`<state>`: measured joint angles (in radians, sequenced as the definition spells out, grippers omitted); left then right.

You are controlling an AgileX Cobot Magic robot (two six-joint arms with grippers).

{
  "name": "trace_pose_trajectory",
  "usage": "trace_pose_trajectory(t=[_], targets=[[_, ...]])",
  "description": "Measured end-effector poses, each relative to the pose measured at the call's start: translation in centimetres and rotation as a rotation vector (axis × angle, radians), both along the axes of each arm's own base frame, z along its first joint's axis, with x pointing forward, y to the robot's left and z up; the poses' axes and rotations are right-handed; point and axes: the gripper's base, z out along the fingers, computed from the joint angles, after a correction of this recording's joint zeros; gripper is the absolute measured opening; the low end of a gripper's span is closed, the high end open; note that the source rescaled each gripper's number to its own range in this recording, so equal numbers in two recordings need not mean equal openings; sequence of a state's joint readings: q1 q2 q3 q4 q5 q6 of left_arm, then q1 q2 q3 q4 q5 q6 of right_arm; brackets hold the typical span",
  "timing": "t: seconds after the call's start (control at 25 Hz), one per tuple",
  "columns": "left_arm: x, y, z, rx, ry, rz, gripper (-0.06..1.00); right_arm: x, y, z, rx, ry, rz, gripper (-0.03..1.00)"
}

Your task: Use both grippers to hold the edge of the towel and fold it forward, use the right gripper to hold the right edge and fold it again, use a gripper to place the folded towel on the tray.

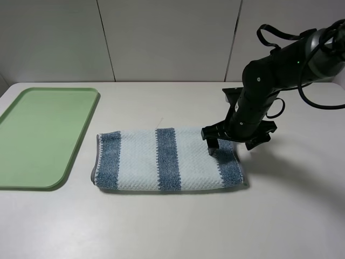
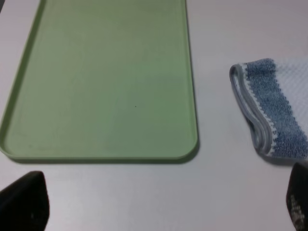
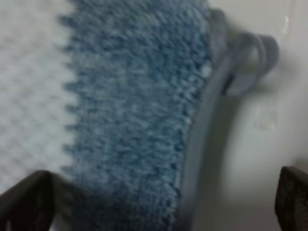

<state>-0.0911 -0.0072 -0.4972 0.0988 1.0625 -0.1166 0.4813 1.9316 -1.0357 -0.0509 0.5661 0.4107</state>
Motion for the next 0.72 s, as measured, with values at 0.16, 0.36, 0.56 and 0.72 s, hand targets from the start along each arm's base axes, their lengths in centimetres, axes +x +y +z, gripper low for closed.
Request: trace_pose_trajectory(t=[0.16,0.36,0.56,0.72], targets=[[0.0,0.0,0.0,0.0,0.0,0.0,0.99,-0.1,-0.1,-0.5,-0.015,0.027,0.004,1.0],[0.0,0.0,0.0,0.001,0.0,0.0,0.99,-0.1,-0.1,-1.5,-0.022,0.054,0.013,1.0],[0.0,0.0,0.0,0.001,0.0,0.0,0.99,-0.1,0.0,-2.3,-0.026,0.072,0.016,1.0],[0.0,0.0,0.0,0.001,0.0,0.0,0.99,0.1,0.1,-2.7,-0.026,0.079,0.019,1.0]])
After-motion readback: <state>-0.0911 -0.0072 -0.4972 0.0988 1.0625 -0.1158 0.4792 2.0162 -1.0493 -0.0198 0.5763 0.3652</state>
